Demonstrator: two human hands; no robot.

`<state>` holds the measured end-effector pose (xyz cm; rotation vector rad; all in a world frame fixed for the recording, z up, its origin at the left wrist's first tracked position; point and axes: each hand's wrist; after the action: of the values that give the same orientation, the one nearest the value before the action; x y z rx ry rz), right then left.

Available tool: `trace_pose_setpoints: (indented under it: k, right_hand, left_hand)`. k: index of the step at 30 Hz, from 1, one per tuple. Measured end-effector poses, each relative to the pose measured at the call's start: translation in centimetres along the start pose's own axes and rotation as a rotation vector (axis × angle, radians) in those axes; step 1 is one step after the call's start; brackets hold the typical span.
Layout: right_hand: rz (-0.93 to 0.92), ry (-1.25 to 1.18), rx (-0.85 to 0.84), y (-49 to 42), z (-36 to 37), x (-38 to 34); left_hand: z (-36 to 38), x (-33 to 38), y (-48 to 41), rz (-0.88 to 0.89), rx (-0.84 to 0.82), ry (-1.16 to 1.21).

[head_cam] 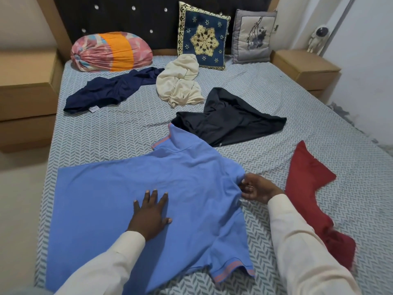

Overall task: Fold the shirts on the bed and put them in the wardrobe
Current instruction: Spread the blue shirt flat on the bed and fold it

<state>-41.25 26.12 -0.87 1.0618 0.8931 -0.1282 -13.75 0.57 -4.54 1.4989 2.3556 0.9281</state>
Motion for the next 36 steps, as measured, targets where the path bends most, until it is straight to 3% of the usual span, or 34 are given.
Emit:
trace_pose_setpoints:
  k: [3,6,8,12,14,17,20,25,29,31,36]
  right_hand:
    - [0.021,0.062,-0.108,0.9,-0.2,1.1]
    - [0.129,0.272,-0.107,0.8,0.6,3.0]
    - [0.075,0.339,-0.099,0.8,0.8,4.3]
    - [-0.106,0.018,0.065,3.1,0.9,5.2]
    - [-0.089,-0.046,0.089,4.0,1.2,6.2]
    - [0.061,0.202,0.100,4.2,1.8,8.8]
    - [0.031,0.426,0.182,4.3,2.7,11.0]
    - [-0.140,0.232,0.363,6.7,3.1,13.2]
    - [-0.024,0.558,0.348,7.3,3.0,16.9]
    - [-0.067,0.713,0.400,6.5,2.4,18.6]
    - [-0.176,0.695,0.497,10.1,3.9,17.9]
  left_hand:
    - [1.7,0.0,1.5,0.059,0.052,-0.039]
    - [3.0,-0.4,3.0,0.085,0.044,-0.033]
    - [3.9,-0.7,4.1,0.098,0.041,-0.021]
    - [5.1,-1.6,6.1,0.055,0.019,-0.056]
    - [5.3,-2.1,7.1,0.049,0.032,-0.056]
    - [6.2,-2.9,9.2,0.052,0.067,-0.043]
    - [7.4,-3.6,11.3,0.052,0.111,-0.019]
    - [8.7,-4.7,13.9,0.032,0.117,0.001]
    - [9.5,-6.3,15.6,-0.040,0.044,-0.031]
    - [10.1,-7.1,16.5,-0.067,0.005,-0.004]
    - [11.0,-9.2,18.6,-0.045,-0.110,-0.017]
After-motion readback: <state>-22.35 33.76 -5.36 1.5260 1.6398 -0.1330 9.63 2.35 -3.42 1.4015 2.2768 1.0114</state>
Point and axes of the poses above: each hand's wrist, its own y-axis away from the middle knuckle, its own z-axis out of the palm, x = y × z, and after that the axes turned 11 degrees about -x, right-handed
